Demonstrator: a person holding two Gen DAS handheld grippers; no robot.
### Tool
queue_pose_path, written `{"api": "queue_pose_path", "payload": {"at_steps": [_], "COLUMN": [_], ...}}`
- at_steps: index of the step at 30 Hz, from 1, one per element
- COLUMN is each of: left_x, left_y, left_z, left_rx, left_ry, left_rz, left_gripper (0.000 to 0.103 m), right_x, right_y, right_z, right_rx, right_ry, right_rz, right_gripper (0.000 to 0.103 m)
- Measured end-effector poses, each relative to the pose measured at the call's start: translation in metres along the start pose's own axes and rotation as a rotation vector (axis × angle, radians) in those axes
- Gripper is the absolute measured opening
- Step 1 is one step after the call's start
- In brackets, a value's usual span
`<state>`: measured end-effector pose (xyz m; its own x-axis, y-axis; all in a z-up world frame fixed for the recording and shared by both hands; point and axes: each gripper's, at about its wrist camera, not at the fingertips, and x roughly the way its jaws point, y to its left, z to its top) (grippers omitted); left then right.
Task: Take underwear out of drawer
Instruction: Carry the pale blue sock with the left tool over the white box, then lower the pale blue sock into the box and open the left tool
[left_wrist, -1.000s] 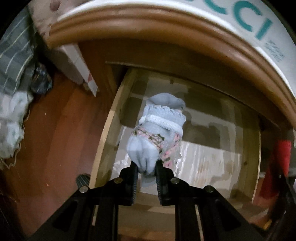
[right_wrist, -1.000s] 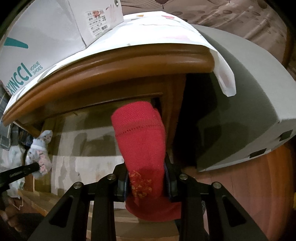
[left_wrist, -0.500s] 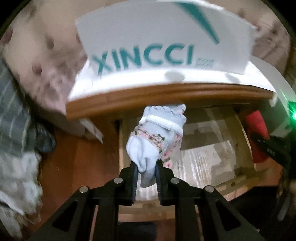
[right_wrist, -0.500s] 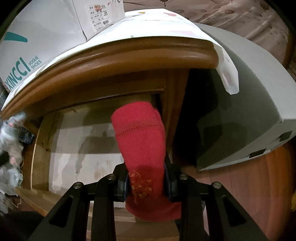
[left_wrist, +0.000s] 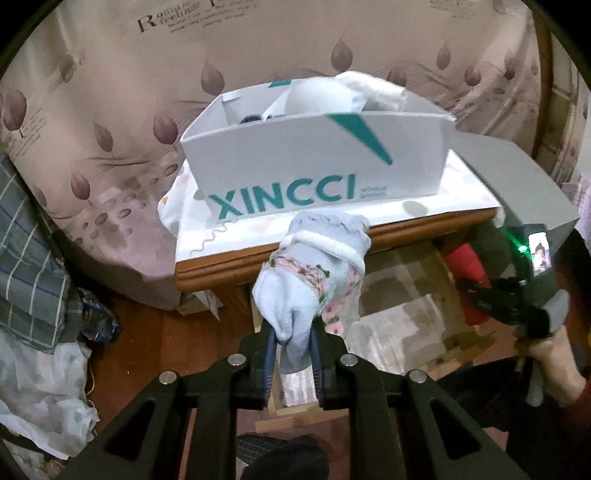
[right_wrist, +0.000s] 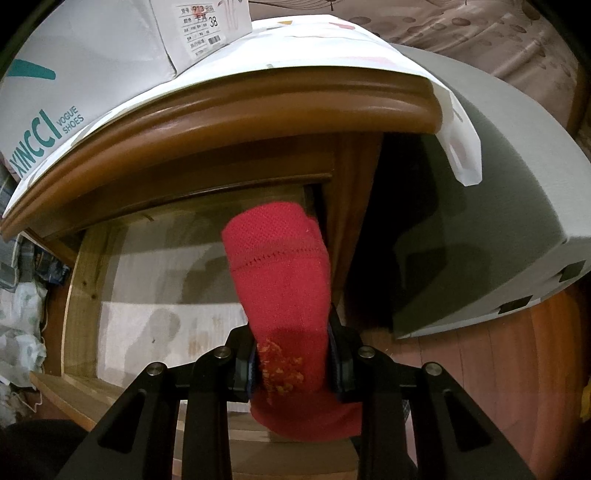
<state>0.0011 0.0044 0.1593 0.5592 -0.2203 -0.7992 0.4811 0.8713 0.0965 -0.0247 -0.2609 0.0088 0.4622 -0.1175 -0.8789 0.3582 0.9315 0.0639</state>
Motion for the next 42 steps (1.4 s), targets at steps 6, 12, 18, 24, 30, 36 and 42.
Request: {"api": "queue_pose_path", "payload": {"at_steps": [6,12,18,24,30,36,42], "left_x": [-0.031,-0.058,-0.059,-0.017,0.028,0.068,0.108], "left_y": [0.003,0.025,0.05,0.065,0.067,0.056,0.05], "left_z": [0.026,0.081,0.146,0.186,0.201,0.208,0.202], "left_rx": [-0.001,-0.01,-0.004,0.033,0.047,0.067,0.057], "left_ry": [-0.066,-0.158,-0.227,-0.172,-0.101,-0.048,0.029], "left_rz": [-0.015,0.017,0.053,0.068,0.035,0.017,0.029], "left_gripper": [0.016,0.016,0.017,0.017,0.017,0.017,0.017], "right_x": [0.0,0.0,0.0,-0.001,0.0,0.0,0.0], "right_y": [0.001,0.001,0.001,0.003,0.001,0.002,0.0], "right_z": [0.0,0.0,0.0,0.0,0.0,0.001,0.001], "right_rx": [-0.002,-0.001,-0.004,-0.005,-0.001,-0.009,-0.008], "right_ry": [0.001,-0.001,-0.001,-0.003,-0.001,0.0,0.006], "right_rz": [0.002,0.004,0.0,-0.001,0.005,0.007,0.016], "right_gripper": [0.027,0.027,0.027,0.027,0.027,0.027,0.027]}}
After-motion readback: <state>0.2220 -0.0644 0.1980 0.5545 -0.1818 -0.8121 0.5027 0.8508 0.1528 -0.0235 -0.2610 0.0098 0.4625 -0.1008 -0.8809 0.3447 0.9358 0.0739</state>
